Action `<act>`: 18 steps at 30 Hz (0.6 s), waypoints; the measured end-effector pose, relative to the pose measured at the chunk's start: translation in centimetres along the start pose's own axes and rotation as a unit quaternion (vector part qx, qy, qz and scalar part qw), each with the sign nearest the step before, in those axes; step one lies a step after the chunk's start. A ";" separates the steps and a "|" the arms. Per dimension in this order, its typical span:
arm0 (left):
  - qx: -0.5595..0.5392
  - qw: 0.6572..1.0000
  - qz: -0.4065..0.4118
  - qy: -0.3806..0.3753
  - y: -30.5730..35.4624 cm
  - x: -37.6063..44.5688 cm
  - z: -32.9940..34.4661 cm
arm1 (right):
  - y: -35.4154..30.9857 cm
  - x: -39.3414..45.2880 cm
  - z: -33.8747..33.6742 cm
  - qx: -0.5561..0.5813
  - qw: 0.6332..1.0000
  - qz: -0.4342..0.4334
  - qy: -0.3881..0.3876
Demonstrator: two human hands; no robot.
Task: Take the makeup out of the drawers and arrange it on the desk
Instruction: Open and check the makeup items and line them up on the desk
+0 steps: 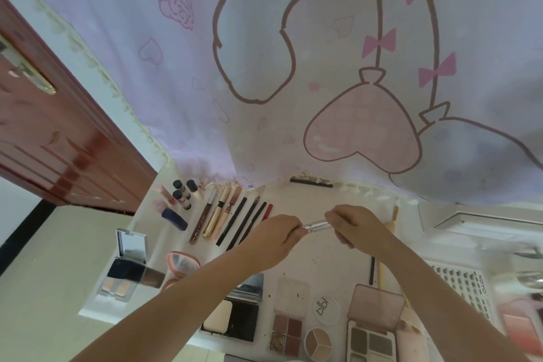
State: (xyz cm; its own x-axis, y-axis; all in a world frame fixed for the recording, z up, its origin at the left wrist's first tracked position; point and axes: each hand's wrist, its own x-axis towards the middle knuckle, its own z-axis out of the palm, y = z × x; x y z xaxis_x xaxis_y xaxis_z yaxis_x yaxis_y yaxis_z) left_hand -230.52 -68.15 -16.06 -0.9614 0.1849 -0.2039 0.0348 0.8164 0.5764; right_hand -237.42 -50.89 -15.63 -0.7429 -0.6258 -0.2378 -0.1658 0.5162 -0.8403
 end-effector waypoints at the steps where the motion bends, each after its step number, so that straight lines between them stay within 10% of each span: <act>1: -0.005 1.000 -0.007 0.000 -0.2 0.0 0.0 | 0.1 0.0 0.0 0.021 1.000 -0.011 0.007; 18: -0.050 0.995 -0.080 -0.027 -2.4 0.1 1.1 | 1.1 2.6 1.8 0.112 0.990 0.045 -0.068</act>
State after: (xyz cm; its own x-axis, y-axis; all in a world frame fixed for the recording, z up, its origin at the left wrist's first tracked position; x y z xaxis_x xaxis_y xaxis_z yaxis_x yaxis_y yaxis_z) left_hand -230.40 -69.49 -18.36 -0.9366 0.0878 -0.3392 -0.1474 0.7795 0.6088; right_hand -238.35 -52.98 -18.07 -0.6508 -0.6648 -0.3667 0.0555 0.4400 -0.8963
